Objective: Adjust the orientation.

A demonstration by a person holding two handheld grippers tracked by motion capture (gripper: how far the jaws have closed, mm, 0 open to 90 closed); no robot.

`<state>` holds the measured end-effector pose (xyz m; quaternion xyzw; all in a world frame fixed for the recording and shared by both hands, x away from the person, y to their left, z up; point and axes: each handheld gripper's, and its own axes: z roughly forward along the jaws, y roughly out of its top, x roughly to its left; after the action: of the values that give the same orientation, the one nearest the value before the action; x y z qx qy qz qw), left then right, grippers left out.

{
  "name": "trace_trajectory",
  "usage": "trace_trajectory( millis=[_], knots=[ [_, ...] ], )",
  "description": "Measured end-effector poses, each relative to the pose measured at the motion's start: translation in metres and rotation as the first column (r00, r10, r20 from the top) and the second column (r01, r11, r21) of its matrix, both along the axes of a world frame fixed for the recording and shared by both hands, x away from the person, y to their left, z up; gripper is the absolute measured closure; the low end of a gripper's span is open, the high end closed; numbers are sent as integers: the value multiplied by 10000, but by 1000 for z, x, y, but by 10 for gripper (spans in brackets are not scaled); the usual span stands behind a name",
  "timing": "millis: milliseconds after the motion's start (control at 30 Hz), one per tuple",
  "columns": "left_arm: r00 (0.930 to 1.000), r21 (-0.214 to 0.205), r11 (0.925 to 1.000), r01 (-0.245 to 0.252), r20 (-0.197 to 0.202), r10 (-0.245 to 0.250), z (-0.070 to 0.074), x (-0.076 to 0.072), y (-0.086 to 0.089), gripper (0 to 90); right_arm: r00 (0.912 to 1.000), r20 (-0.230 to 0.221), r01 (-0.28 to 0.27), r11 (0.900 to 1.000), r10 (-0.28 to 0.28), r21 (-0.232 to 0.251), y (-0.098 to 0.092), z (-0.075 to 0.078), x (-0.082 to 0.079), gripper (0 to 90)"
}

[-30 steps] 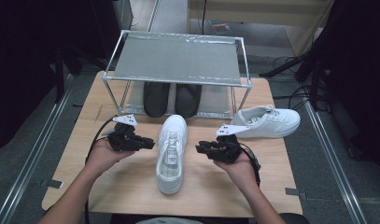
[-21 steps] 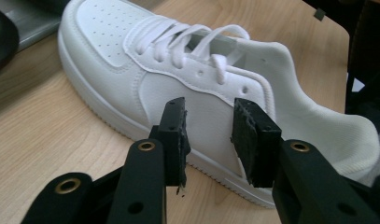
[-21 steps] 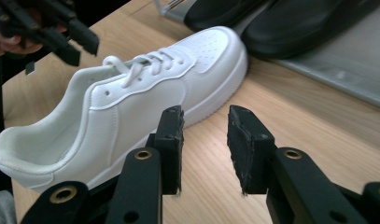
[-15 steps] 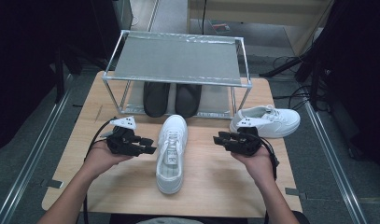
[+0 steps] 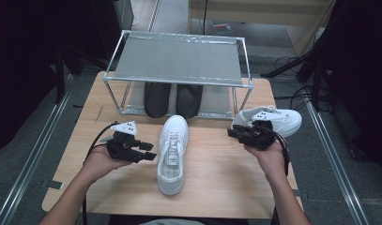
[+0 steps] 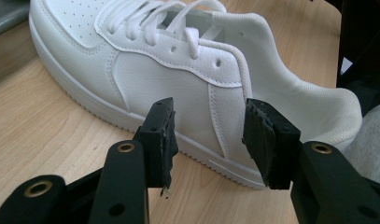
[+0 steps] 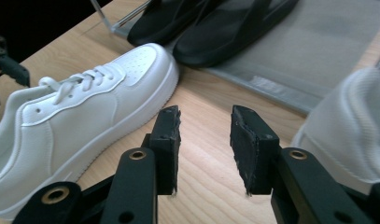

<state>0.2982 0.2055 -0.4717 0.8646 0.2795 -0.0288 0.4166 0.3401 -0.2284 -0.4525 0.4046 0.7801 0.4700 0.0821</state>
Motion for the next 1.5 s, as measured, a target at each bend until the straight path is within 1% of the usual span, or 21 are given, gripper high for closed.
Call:
trace_trajectory(
  millis=[67, 167, 333, 500, 533, 567, 633, 733, 800, 867, 967, 1033, 1133, 1233, 1267, 1367, 1400, 1500],
  knots=[
    [10000, 83, 10000, 55, 17, -55, -1, 0, 0, 536, 10000, -19, 81, 10000, -81, -1, -3, 1, 1, 640],
    [10000, 86, 9999, 57, 3, -57, -1, 0, -1, 536, 9997, 38, 225, 9997, -225, -52, -9, 1, 5, 640],
    [10000, 170, 9998, 80, -18, -80, -2, -2, 0, 534, 9983, 4, 587, 9982, -587, -92, -20, 0, 11, 641],
    [10000, 198, 9998, -26, -62, 27, -4, -5, 1, 533, 9955, -73, 946, 9954, -947, -128, -30, -1, 20, 638],
    [10000, 257, 9997, -26, -57, 27, -4, -6, 2, 532, 9948, -119, 1013, 9946, -1016, -207, -31, -1, 21, 638],
    [10000, 215, 9998, -59, -77, 61, -4, -6, 2, 532, 9941, -90, 1081, 9938, -1084, -240, -32, -1, 23, 638],
    [9999, 259, 9996, -83, -81, 85, -5, -8, 3, 531, 9931, -88, 1165, 9930, -1167, -204, -34, -2, 26, 638],
    [9998, 254, 9995, -177, -107, 180, -5, -9, 6, 531, 9908, -61, 1347, 9903, -1350, -337, -35, -2, 31, 630],
    [9997, 217, 9995, -244, -93, 246, -5, -10, 7, 531, 9887, -118, 1492, 9883, -1497, -324, -37, -3, 34, 627],
    [9997, 283, 9994, -221, -99, 224, -6, -11, 7, 531, 9872, -205, 1571, 9869, -1579, -369, -39, -5, 37, 625],
    [9996, 339, 9991, -234, -133, 239, -7, -12, 7, 530, 9865, -351, 1576, 9859, -1597, -558, -37, -11, 43, 622],
    [9996, 350, 9990, -260, -126, 265, -7, -13, 8, 530, 9859, -545, 1546, 9860, -1581, -631, -35, -14, 47, 624],
    [9996, 392, 9989, -260, -139, 266, -7, -13, 9, 528, 9850, -655, 1543, 9849, -1596, -789, -31, -23, 53, 627],
    [9995, 408, 9988, -261, -146, 267, -8, -13, 9, 527, 9840, -784, 1533, 9847, -1598, -832, -30, -29, 58, 629],
    [9995, 412, 9988, -273, -153, 280, -8, -13, 9, 526, 9840, -833, 1512, 9857, -1572, -740, -30, -31, 60, 627],
    [9994, 410, 9988, -275, -184, 283, -8, -13, 8, 525, 9852, -822, 1454, 9875, -1501, -611, -29, -36, 63, 624],
    [9994, 402, 9988, -269, -198, 277, -8, -13, 8, 525, 9852, -846, 1440, 9875, -1492, -647, -28, -37, 63, 624],
    [9996, 372, 9990, -236, -166, 242, -8, -13, 7, 522, 9861, -715, 1446, 9865, -1501, -769, -25, -39, 64, 626]
  ],
)
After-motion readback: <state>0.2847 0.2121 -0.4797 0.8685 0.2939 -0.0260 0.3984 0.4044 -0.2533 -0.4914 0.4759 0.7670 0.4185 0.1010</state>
